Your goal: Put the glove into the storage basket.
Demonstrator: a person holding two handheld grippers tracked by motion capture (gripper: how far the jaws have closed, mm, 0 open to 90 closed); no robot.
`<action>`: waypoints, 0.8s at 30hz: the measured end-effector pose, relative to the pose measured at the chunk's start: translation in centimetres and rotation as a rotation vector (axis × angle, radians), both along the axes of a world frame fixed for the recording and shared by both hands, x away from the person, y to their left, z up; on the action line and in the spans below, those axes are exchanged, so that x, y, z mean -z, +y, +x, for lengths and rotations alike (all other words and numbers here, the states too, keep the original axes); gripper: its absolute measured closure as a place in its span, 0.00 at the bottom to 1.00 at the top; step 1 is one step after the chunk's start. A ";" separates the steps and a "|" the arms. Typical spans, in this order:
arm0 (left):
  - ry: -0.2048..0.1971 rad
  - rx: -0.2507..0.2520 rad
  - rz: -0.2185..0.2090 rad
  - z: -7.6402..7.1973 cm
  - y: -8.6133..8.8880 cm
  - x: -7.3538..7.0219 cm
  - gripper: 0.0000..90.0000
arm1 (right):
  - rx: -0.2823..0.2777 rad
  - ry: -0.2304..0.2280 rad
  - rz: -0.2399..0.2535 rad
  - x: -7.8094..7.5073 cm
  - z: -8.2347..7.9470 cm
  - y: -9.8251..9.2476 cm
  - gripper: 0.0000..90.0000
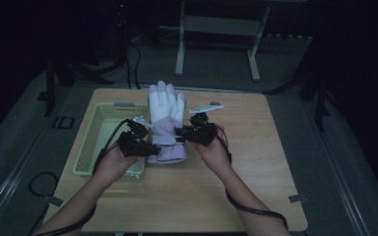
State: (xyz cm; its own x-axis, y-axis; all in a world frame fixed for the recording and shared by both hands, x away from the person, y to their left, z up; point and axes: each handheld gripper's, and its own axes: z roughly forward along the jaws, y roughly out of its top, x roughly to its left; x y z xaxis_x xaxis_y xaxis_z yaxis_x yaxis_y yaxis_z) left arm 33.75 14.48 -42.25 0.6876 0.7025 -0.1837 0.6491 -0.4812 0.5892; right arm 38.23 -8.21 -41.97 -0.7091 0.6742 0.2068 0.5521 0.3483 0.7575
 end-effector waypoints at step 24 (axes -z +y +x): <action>0.056 -0.050 0.094 0.4 8.4 -1.2 0.83 | -0.058 0.023 0.028 -0.4 1.2 9.4 0.87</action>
